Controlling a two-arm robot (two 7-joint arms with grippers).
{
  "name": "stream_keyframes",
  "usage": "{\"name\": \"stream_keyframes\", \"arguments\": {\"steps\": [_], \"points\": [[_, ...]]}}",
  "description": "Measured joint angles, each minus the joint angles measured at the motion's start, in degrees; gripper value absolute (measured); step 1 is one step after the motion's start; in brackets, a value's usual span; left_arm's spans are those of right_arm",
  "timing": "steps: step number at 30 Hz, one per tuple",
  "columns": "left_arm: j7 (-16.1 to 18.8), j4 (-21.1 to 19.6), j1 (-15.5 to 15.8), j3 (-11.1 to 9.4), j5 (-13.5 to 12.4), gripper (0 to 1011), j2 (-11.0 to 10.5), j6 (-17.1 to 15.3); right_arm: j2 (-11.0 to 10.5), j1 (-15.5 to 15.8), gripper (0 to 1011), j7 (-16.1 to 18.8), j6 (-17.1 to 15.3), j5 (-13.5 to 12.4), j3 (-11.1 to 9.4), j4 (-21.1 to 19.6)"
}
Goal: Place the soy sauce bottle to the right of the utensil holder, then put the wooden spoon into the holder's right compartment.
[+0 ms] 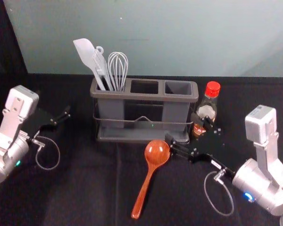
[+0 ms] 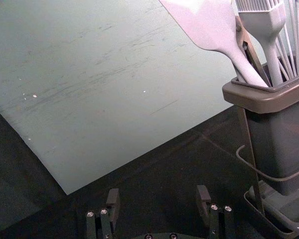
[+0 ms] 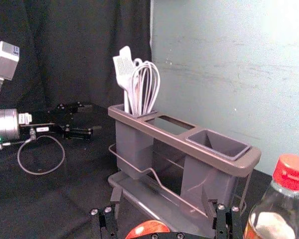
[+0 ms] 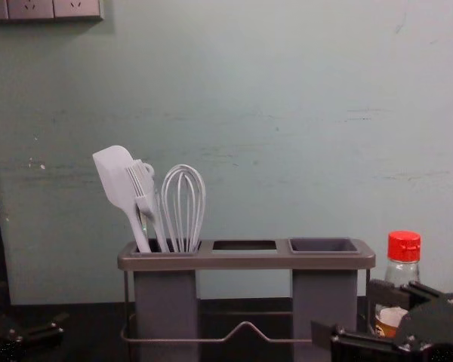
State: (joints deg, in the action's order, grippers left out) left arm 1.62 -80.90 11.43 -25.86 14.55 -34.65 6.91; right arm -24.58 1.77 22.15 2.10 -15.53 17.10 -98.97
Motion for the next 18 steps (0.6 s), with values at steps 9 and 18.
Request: {"name": "stream_keyframes", "arguments": {"steps": [9, 18], "points": [[0.0, 0.0, 0.0, 0.0, 0.0, 1005, 0.0, 0.0, -1.6, 2.0, 1004, -0.5, -7.4, -1.4, 0.2, -4.5], [0.0, 0.0, 0.0, 0.0, 0.0, 1005, 0.0, 0.0, -3.1, 2.1, 1004, -5.1, -29.4, -4.0, 0.5, -13.1]]}}
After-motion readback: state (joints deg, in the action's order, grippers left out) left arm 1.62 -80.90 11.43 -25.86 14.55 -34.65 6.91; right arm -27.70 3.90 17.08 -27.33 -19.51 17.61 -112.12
